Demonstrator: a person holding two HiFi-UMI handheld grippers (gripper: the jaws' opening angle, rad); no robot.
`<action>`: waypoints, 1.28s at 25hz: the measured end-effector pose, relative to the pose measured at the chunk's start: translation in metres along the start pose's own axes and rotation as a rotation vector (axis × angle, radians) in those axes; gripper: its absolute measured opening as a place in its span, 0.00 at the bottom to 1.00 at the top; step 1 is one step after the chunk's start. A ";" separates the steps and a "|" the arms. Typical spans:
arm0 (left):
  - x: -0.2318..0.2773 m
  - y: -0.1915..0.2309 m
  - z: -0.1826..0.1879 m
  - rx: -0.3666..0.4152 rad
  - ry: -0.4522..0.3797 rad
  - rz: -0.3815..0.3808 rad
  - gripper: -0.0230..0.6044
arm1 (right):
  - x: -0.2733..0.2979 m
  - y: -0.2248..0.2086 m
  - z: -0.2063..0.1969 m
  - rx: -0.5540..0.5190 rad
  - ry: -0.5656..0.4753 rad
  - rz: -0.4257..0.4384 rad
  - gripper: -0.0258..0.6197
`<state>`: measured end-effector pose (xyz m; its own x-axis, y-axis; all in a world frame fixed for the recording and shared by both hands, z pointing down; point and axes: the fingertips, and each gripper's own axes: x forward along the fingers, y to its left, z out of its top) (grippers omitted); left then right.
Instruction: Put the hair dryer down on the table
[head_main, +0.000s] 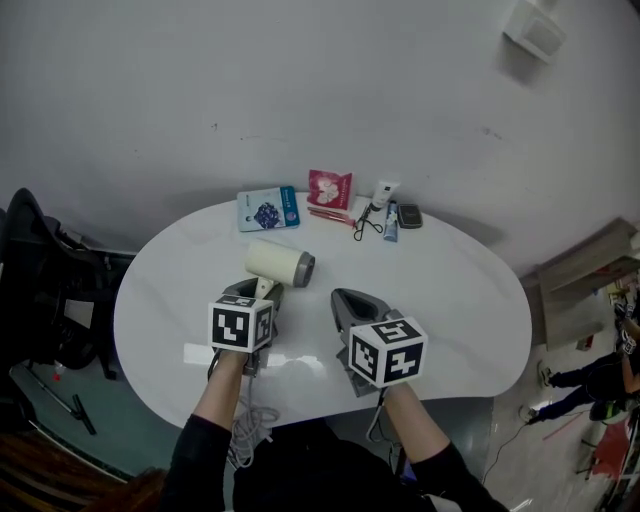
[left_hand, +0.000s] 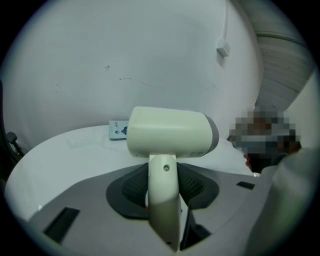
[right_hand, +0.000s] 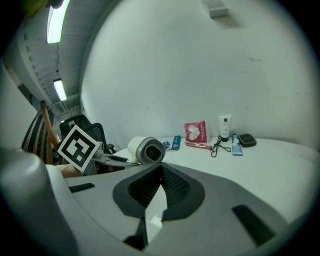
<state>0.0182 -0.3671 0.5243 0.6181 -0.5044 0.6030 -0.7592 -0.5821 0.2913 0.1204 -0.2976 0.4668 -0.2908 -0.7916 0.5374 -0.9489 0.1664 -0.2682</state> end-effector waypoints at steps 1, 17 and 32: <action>0.004 -0.001 -0.002 0.003 0.010 -0.005 0.30 | 0.001 -0.002 -0.001 0.004 0.005 -0.006 0.05; 0.039 0.007 -0.021 0.072 0.128 -0.014 0.30 | 0.022 -0.020 -0.016 0.050 0.061 -0.042 0.05; 0.052 0.016 -0.035 0.100 0.195 0.001 0.30 | 0.039 -0.026 -0.024 0.070 0.102 -0.047 0.05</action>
<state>0.0315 -0.3807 0.5860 0.5590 -0.3779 0.7381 -0.7297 -0.6469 0.2215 0.1309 -0.3186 0.5139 -0.2609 -0.7333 0.6278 -0.9518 0.0867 -0.2943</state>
